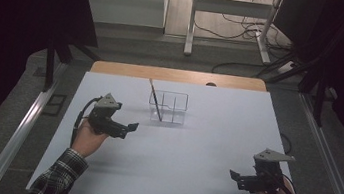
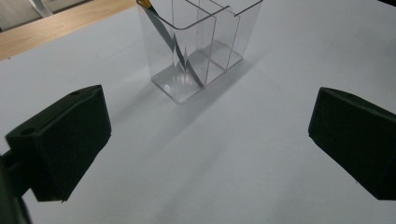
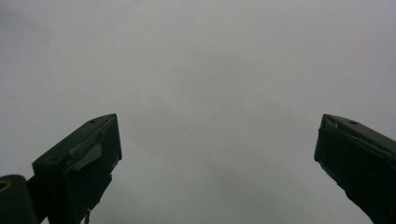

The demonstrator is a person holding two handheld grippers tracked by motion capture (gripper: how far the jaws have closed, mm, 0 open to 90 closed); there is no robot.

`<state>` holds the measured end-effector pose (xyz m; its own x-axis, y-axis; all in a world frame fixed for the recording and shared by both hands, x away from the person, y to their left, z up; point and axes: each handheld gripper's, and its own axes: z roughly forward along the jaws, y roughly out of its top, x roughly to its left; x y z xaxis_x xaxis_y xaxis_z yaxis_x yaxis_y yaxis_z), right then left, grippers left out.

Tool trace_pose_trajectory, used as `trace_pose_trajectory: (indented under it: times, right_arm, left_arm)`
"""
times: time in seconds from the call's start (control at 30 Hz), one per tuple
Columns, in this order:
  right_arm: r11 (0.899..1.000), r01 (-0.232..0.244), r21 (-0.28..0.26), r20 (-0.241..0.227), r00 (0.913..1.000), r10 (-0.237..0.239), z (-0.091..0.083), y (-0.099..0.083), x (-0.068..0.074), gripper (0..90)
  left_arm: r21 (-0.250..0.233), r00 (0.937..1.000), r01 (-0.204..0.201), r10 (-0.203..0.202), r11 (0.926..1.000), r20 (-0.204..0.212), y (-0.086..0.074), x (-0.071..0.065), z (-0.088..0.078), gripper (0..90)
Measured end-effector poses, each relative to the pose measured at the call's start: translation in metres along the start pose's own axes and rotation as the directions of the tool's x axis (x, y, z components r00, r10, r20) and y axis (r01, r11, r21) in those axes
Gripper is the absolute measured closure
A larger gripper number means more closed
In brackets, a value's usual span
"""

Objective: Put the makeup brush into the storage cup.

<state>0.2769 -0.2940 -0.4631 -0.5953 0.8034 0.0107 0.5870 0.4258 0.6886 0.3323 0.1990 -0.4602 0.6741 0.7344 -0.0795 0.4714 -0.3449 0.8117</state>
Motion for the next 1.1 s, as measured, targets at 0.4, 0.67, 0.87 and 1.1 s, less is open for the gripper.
trace_pose_trajectory:
  times: [0.4, 0.67, 0.87, 1.1]
  right_arm:
    - [1.000, 0.003, 0.007, 0.002, 1.0000, -0.003, 0.000, 0.000, 0.000, 0.3]
    - [1.000, 0.005, 0.011, -0.001, 1.0000, -0.005, 0.001, 0.000, 0.001, 0.3]
    - [1.000, 0.005, 0.012, -0.003, 1.0000, -0.005, 0.001, 0.001, 0.001, 0.3]
    - [1.000, 0.004, 0.012, -0.008, 1.0000, -0.004, 0.001, 0.001, 0.001, 0.3]
  left_arm:
    - [0.024, 0.9999, -0.012, 0.012, 0.9997, -0.012, -0.015, -0.006, -0.009, 0.0]
    - [0.019, 0.9999, -0.002, 0.003, 0.9998, -0.016, -0.024, -0.010, -0.019, 0.0]
    - [0.023, 0.9997, 0.015, -0.014, 0.9996, -0.021, -0.031, -0.010, -0.028, 0.2]
    - [0.014, 0.9988, 0.037, -0.036, 0.9992, -0.032, -0.039, -0.009, -0.038, 0.4]
